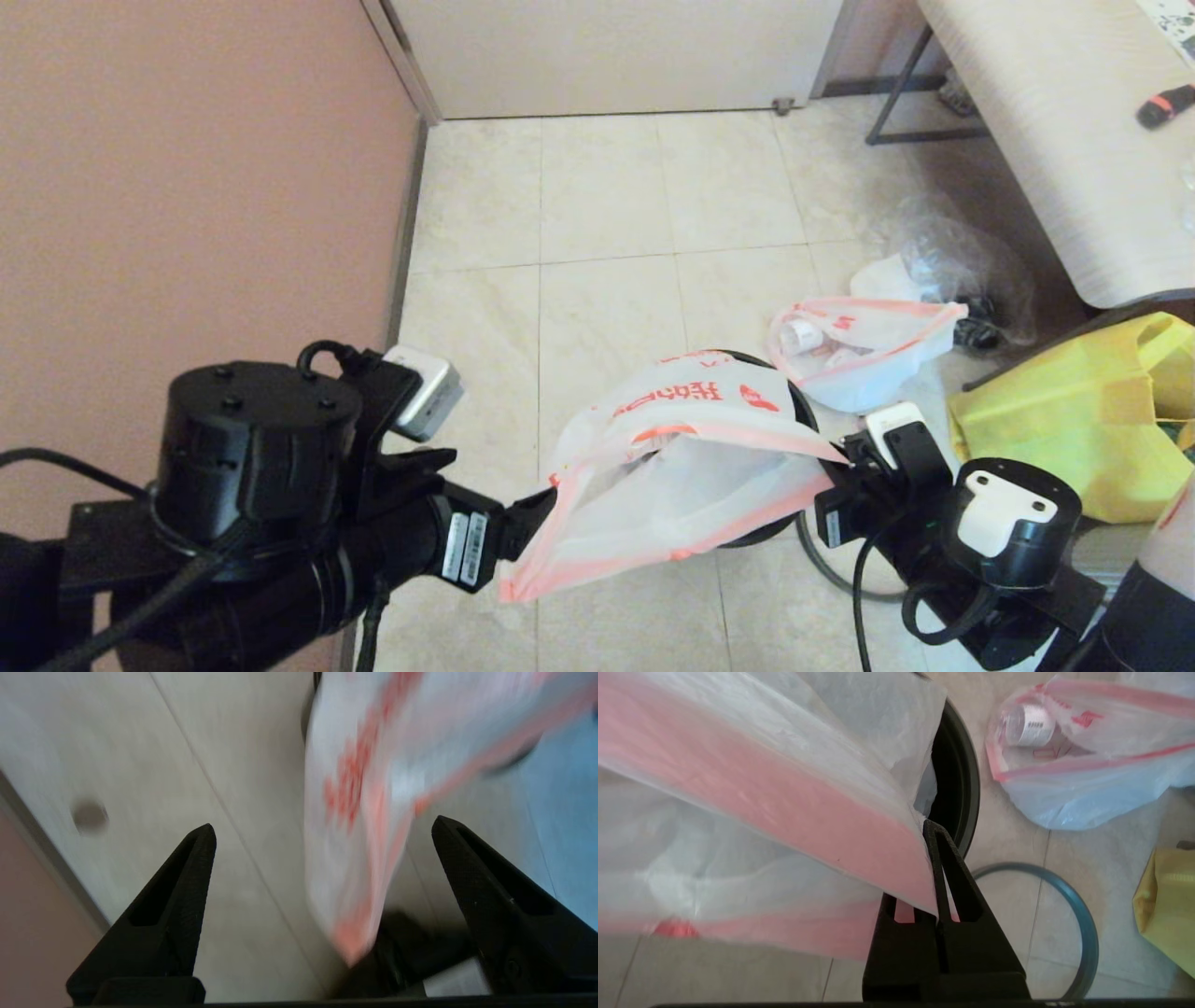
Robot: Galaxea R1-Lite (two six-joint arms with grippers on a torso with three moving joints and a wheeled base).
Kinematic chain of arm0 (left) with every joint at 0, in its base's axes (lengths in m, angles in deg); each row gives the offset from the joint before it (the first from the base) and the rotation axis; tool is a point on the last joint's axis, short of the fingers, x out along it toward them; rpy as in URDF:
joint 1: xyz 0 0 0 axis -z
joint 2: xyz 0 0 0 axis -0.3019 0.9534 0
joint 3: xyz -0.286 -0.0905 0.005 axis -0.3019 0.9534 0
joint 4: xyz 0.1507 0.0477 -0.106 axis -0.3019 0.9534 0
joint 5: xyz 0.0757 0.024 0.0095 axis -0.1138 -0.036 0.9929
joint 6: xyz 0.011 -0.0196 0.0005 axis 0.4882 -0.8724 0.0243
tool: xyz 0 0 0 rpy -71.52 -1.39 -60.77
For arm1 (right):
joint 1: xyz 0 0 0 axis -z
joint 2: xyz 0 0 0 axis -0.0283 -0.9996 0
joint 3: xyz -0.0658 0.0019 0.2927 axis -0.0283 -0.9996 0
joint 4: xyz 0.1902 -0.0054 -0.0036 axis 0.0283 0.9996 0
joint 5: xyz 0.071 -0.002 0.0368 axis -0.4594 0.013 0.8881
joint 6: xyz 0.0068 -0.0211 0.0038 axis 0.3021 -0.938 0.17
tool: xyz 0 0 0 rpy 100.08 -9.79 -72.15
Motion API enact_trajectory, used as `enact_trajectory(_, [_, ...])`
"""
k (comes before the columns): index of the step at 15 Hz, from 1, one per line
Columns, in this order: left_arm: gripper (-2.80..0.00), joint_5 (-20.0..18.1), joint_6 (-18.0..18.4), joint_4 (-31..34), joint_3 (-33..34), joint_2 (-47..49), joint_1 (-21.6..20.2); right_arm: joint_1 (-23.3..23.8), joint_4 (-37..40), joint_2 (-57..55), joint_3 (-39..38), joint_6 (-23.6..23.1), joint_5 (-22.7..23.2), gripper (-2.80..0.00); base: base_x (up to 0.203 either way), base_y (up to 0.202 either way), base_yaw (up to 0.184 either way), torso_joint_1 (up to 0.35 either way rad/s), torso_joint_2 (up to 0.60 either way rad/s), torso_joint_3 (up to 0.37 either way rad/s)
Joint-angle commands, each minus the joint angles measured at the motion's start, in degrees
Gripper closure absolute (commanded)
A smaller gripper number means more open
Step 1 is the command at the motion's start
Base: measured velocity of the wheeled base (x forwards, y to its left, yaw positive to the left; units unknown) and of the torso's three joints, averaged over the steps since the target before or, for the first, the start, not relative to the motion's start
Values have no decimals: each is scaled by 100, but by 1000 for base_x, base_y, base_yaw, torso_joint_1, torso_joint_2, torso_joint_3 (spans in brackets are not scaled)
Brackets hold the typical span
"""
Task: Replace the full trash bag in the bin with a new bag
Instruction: Put the new garbage bag on the trash can
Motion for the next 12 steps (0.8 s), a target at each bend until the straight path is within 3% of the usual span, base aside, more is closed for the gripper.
enact_trajectory(1, [0, 74, -367, 34, 396, -134, 160, 15, -4, -18, 151, -6, -14, 0, 0, 0, 0, 0, 0, 0])
enact_trajectory(6, [0, 315, -1858, 57, 1183, 43, 930, 248, 460, 10, 700, -14, -25, 0, 0, 0, 0, 0, 0, 0])
enact_trajectory(10, [0, 397, -2907, 44, 1517, 344, 1990, 275, 878, 71, 1067, -6, -39, 0, 0, 0, 0, 0, 0, 0])
enact_trajectory(12, [0, 430, -3144, 16, 1524, 713, 2151, 275, 917, 71, 1087, -6, -40, 0, 0, 0, 0, 0, 0, 0])
